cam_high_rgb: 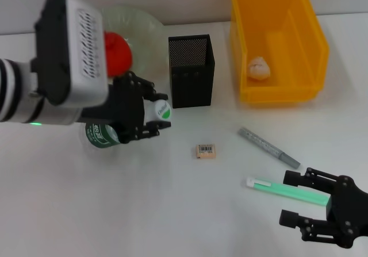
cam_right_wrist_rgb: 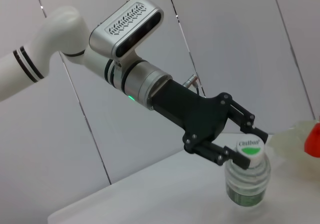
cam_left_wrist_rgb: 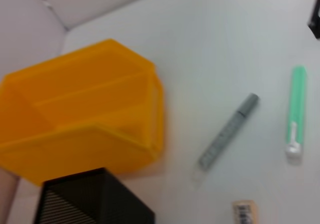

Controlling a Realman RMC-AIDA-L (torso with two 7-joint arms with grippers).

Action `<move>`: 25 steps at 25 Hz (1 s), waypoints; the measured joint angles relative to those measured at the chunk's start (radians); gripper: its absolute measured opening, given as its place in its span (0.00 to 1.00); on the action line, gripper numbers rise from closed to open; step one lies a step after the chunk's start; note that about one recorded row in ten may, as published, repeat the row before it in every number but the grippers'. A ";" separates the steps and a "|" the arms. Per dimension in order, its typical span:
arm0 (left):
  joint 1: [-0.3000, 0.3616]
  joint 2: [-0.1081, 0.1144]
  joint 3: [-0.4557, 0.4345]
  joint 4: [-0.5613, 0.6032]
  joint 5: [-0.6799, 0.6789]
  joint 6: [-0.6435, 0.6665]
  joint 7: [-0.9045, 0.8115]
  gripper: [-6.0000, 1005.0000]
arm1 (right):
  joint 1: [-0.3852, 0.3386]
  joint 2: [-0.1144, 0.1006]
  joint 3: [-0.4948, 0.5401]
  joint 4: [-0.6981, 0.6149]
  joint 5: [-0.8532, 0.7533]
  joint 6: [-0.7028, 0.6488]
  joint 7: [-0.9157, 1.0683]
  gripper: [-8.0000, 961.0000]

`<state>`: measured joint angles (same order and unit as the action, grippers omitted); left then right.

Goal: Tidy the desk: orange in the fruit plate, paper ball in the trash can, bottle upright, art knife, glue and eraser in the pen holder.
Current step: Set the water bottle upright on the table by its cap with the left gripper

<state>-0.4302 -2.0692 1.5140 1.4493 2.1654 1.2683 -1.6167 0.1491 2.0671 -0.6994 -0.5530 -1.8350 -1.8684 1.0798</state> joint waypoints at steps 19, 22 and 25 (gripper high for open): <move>0.131 -0.001 -0.233 -0.035 -0.252 0.007 -0.006 0.43 | 0.090 -0.015 -0.002 -0.002 -0.006 0.000 0.032 0.84; 0.133 0.000 -0.259 -0.060 -0.275 0.008 -0.019 0.44 | 0.092 -0.015 -0.002 -0.002 -0.006 0.001 0.036 0.84; 0.133 0.000 -0.267 -0.073 -0.284 0.008 -0.037 0.44 | 0.096 -0.015 -0.002 -0.002 -0.006 0.001 0.040 0.84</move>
<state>-0.2972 -2.0693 1.2468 1.3765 1.8813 1.2759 -1.6534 0.2447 2.0523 -0.7010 -0.5553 -1.8408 -1.8673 1.1201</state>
